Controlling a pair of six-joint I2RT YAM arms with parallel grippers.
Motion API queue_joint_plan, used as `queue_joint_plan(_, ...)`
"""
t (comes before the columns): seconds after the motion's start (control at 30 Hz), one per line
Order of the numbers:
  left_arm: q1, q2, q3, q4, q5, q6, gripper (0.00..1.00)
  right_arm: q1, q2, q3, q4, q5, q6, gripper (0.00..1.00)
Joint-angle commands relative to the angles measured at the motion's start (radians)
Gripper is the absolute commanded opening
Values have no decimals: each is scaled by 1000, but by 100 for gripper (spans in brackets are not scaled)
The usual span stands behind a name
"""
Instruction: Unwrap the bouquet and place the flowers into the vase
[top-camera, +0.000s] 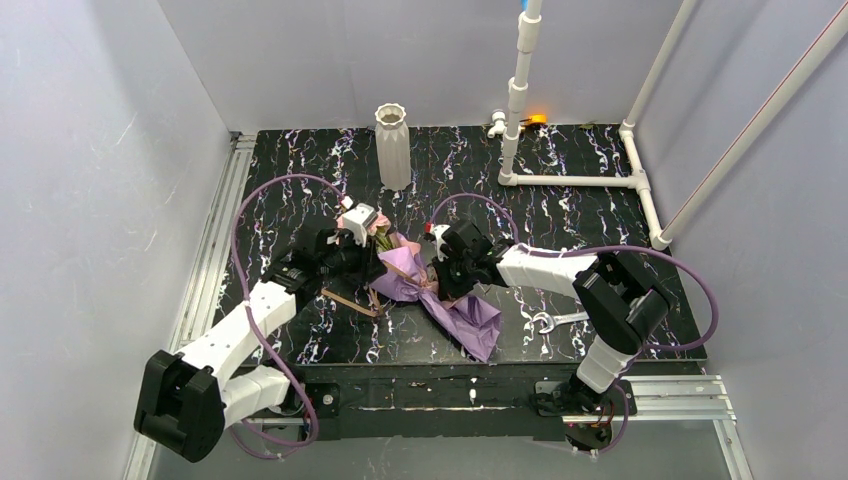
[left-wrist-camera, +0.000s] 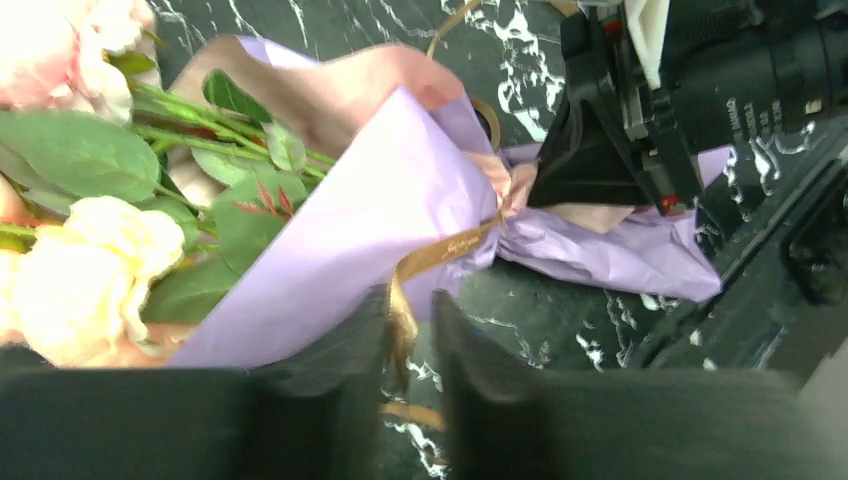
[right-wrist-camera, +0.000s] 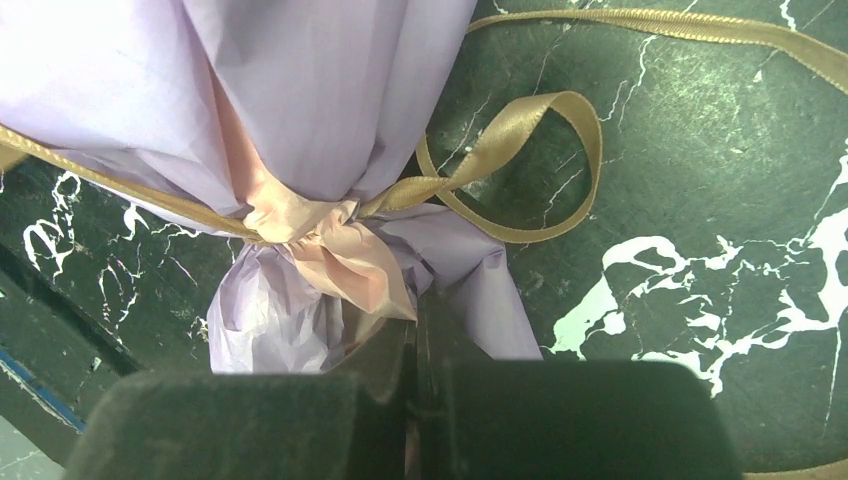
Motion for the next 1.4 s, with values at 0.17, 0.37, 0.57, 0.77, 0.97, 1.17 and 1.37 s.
queue_joint_plan(0.17, -167, -147, 34, 69, -273, 379, 38, -7, 21, -12, -82, 16, 3, 1)
queue_joint_plan(0.37, -284, -63, 37, 123, -202, 367, 13, -7, 17, -10, -79, 10, 11, 1)
queue_joint_plan(0.57, -348, 82, 41, 180, -205, 317, 9, -7, 9, -15, -76, -5, 22, 1)
queue_joint_plan(0.77, -380, 154, 11, 248, -212, 279, 7, -7, 6, -15, -74, -13, 22, 1)
queue_joint_plan(0.97, -391, 224, -9, 274, -270, 253, 8, -7, -1, -22, -70, -17, 20, 1)
queue_joint_plan(1.17, -392, 277, -36, 274, -339, 231, 9, -7, -5, -28, -70, -17, 25, 1)
queue_joint_plan(1.37, -393, 341, -51, 273, -384, 242, 22, -7, -5, -26, -70, -15, 25, 1)
